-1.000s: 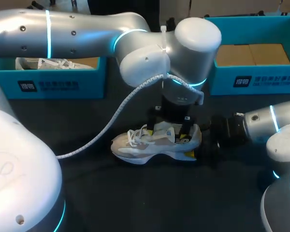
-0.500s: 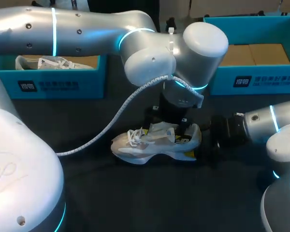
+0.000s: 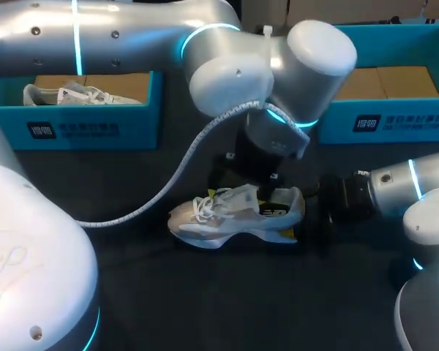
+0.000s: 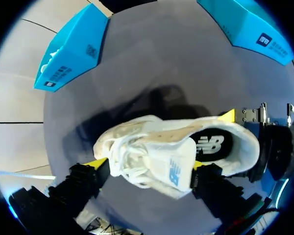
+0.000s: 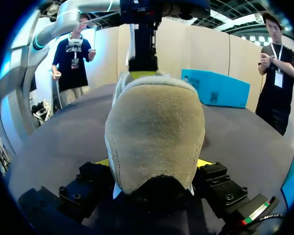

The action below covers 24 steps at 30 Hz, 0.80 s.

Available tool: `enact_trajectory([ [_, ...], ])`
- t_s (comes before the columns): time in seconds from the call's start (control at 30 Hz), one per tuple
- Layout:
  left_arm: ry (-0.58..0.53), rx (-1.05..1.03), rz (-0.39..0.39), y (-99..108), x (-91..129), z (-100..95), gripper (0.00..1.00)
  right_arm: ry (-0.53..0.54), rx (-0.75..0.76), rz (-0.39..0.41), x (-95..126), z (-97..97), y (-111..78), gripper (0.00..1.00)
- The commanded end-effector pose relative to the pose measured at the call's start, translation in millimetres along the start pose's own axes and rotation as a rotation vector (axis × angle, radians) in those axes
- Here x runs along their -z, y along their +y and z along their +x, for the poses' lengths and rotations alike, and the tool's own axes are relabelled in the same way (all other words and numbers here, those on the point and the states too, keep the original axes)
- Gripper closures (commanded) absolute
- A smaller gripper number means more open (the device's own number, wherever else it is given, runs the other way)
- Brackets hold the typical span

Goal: Take the shoe out of the shoebox, open the shoe tongue, remove and reinsert the insole, then place the shoe into the shoebox

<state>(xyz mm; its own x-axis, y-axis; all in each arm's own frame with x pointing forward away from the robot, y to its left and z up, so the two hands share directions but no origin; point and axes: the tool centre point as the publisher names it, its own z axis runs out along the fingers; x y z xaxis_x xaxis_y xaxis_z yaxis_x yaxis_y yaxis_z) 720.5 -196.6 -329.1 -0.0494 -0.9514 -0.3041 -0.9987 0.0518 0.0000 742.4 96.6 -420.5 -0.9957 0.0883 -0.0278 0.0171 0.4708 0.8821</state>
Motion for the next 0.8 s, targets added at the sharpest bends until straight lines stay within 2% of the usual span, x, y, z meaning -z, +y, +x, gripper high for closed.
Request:
enact_trajectory([
  [0.03, 0.019, -0.008, -0.037, -6, -1, -9.0, 0.52, -0.002, 0.0, 0.004, -1, -0.9, -3.2, 1.0],
  [0.13, 0.025, -0.023, -0.082, -5, -2, -9.8, 0.69, -0.002, 0.0, 0.004, -1, -0.9, -3.2, 1.0],
  [0.17, 0.028, -0.031, -0.096, -5, -2, -10.0, 0.71, -0.002, 0.0, 0.004, -1, -0.9, -3.2, 1.0],
  [0.3, 0.045, -0.057, -0.153, -4, -1, -11.0, 1.0, -0.002, 0.0, 0.004, -1, -0.9, -3.2, 1.0],
  [0.57, 0.093, -0.126, -0.231, -1, 8, -23.8, 1.0, -0.002, 0.0, 0.004, -1, -0.9, -3.2, 1.0],
  [0.8, 0.135, -0.139, -0.224, 1, 19, -41.6, 1.0, -0.002, 0.0, 0.004, -1, -0.9, -3.2, 1.0],
])
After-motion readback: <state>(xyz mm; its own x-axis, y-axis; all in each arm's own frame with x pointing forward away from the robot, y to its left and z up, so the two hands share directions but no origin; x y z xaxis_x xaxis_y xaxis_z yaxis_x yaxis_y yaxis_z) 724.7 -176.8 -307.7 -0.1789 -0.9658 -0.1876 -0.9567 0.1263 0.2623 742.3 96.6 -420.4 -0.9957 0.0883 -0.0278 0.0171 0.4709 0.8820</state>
